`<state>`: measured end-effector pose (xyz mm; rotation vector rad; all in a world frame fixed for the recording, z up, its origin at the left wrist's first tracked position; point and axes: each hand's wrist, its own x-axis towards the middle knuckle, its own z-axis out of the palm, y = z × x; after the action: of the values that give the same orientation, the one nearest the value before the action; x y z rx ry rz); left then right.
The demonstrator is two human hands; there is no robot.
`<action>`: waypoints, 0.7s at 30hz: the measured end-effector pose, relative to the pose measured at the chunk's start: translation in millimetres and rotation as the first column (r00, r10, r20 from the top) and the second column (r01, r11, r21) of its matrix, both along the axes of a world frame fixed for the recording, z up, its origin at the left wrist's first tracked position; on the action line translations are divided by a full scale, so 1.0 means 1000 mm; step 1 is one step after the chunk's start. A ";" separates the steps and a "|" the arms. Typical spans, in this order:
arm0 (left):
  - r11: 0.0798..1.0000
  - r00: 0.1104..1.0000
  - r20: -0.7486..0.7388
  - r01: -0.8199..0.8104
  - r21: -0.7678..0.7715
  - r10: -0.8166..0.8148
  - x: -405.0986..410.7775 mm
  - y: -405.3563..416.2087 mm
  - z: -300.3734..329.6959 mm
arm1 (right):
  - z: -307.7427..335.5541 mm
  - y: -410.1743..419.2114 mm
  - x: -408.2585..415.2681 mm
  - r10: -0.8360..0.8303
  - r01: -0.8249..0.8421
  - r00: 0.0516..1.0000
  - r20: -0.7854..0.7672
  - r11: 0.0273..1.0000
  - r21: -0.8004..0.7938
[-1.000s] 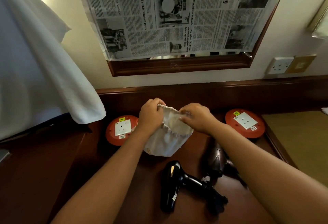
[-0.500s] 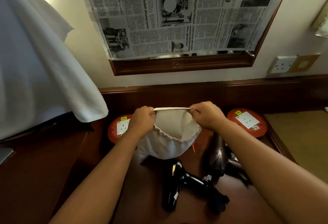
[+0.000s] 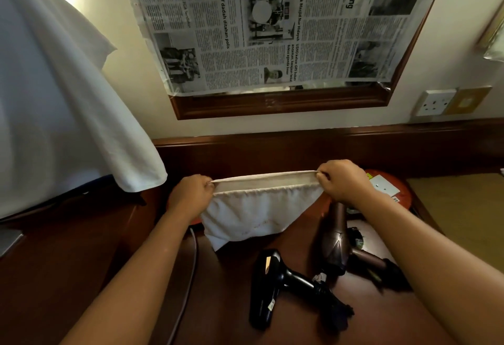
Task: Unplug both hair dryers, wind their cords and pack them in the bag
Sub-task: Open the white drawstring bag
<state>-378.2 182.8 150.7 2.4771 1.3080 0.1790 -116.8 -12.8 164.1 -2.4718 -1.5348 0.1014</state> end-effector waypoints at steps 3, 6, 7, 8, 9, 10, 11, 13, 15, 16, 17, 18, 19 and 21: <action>0.999 0.999 0.019 -0.029 -0.012 0.030 -0.013 0.003 -0.001 | -0.001 -0.009 0.010 -0.099 0.103 0.992 -0.079 0.994 0.048; 0.999 0.997 0.060 -0.044 -0.024 0.045 -0.007 -0.003 -0.001 | -0.002 -0.005 0.007 -0.149 0.165 0.966 -0.212 0.984 0.060; 0.998 0.995 0.081 -0.056 -0.033 0.059 -0.005 -0.004 -0.001 | -0.002 -0.004 0.007 -0.164 0.187 0.953 -0.254 0.980 0.071; 0.997 0.992 0.103 -0.068 -0.045 0.072 -0.002 -0.005 -0.001 | -0.001 -0.003 0.006 -0.174 0.209 0.940 -0.293 0.974 0.093; 0.996 0.989 0.122 -0.078 -0.053 0.084 0.000 -0.006 -0.001 | 0.000 -0.003 0.006 -0.179 0.228 0.927 -0.329 0.967 0.117; 0.994 0.987 0.130 -0.092 -0.059 0.099 0.003 -0.007 -0.001 | 0.000 -0.002 0.006 -0.177 0.239 0.917 -0.358 0.961 0.136; 0.992 0.985 0.124 -0.110 -0.059 0.116 0.005 -0.009 0.000 | 0.001 -0.002 0.004 -0.167 0.236 0.912 -0.375 0.961 0.146; 0.989 0.985 0.088 -0.143 -0.042 0.146 0.010 -0.012 0.003 | 0.003 -0.002 0.001 -0.120 0.190 0.914 -0.387 0.971 0.147; 0.985 0.982 0.068 -0.175 -0.010 0.175 0.011 -0.011 0.006 | 0.003 -0.002 0.002 -0.077 0.138 0.920 -0.383 0.981 0.135; 0.981 0.979 0.067 -0.193 0.001 0.192 0.009 -0.009 0.007 | 0.004 -0.003 0.003 -0.073 0.127 0.925 -0.373 0.984 0.124; 0.978 0.976 0.068 -0.206 0.012 0.205 0.006 -0.006 0.008 | 0.004 -0.005 0.006 -0.079 0.127 0.931 -0.356 0.985 0.113; 0.976 0.975 0.060 -0.215 0.026 0.213 0.003 -0.003 0.009 | 0.004 -0.007 0.008 -0.089 0.131 0.940 -0.330 0.986 0.107; 0.975 0.976 0.040 -0.217 0.048 0.216 -0.002 -0.001 0.010 | 0.005 -0.009 0.010 -0.100 0.136 0.950 -0.296 0.985 0.104; 0.972 0.976 0.007 -0.216 0.088 0.216 -0.010 0.005 0.011 | 0.007 -0.012 0.014 -0.116 0.144 0.967 -0.227 0.983 0.112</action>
<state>-388.0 187.7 162.2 2.4011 1.6028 0.2919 -103.3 -25.2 171.5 -2.3634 -1.2467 0.2379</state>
